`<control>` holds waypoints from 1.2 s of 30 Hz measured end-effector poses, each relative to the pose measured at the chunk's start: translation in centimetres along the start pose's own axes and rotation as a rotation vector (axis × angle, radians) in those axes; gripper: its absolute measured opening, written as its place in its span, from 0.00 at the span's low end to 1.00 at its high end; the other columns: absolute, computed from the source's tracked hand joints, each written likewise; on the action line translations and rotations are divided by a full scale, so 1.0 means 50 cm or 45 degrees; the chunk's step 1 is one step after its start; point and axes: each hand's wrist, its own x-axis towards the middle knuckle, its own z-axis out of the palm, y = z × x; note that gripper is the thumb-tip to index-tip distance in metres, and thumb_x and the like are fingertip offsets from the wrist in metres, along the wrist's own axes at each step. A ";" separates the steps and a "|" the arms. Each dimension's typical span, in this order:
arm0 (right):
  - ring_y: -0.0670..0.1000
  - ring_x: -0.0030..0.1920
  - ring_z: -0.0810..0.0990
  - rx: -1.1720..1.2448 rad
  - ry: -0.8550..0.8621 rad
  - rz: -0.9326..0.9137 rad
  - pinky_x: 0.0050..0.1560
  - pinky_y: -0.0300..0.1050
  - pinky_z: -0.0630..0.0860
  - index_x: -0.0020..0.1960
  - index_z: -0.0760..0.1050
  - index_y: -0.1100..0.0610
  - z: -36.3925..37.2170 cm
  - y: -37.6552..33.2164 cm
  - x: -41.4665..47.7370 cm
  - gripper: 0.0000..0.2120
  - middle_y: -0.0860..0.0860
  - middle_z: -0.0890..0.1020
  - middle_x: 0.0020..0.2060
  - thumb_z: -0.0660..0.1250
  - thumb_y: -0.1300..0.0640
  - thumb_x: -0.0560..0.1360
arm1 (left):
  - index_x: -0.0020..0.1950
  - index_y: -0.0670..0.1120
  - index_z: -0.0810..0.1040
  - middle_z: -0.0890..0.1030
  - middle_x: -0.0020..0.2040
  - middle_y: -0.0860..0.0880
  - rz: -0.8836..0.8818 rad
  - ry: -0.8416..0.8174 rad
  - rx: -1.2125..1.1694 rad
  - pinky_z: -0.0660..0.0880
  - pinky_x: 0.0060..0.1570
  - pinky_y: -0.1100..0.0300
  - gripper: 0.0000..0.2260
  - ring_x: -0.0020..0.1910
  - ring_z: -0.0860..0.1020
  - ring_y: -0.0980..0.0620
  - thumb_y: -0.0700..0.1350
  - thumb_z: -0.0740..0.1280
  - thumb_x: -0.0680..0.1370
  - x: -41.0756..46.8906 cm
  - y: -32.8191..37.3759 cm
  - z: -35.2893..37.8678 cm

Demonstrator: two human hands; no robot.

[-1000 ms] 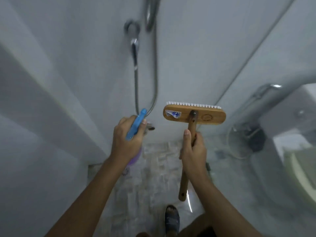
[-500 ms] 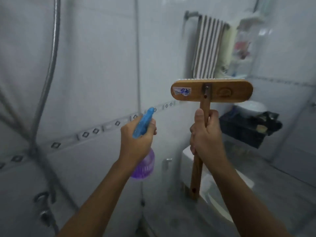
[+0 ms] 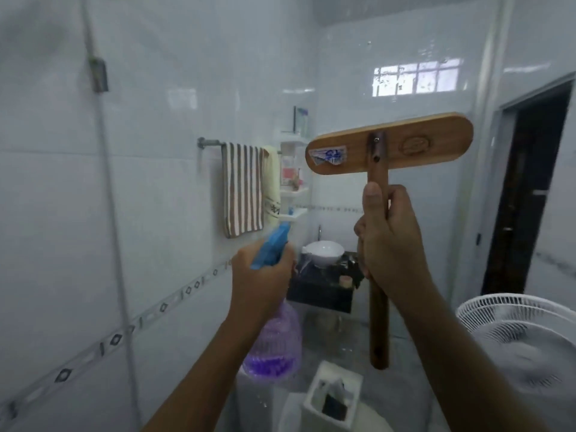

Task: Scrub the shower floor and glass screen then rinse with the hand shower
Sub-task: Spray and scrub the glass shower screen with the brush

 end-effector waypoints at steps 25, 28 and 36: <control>0.42 0.24 0.68 -0.206 0.197 0.142 0.25 0.36 0.69 0.50 0.68 0.50 -0.009 -0.106 -0.087 0.15 0.48 0.71 0.29 0.53 0.39 0.82 | 0.38 0.43 0.78 0.79 0.30 0.46 0.201 -0.297 -0.041 0.81 0.35 0.54 0.22 0.28 0.80 0.48 0.63 0.71 0.70 0.017 0.104 -0.028; 0.42 0.24 0.68 -0.207 0.209 0.141 0.25 0.36 0.69 0.50 0.68 0.50 -0.007 -0.113 -0.094 0.15 0.48 0.70 0.29 0.53 0.40 0.82 | 0.38 0.43 0.78 0.80 0.31 0.45 0.148 -0.304 -0.064 0.83 0.39 0.50 0.22 0.30 0.80 0.47 0.64 0.71 0.69 0.016 0.106 -0.036; 0.42 0.25 0.70 -0.257 0.221 0.142 0.27 0.35 0.70 0.50 0.68 0.49 -0.001 -0.112 -0.103 0.14 0.48 0.72 0.30 0.53 0.40 0.82 | 0.38 0.43 0.79 0.81 0.32 0.46 0.165 -0.278 -0.064 0.82 0.38 0.55 0.22 0.31 0.81 0.48 0.62 0.73 0.69 0.014 0.132 -0.051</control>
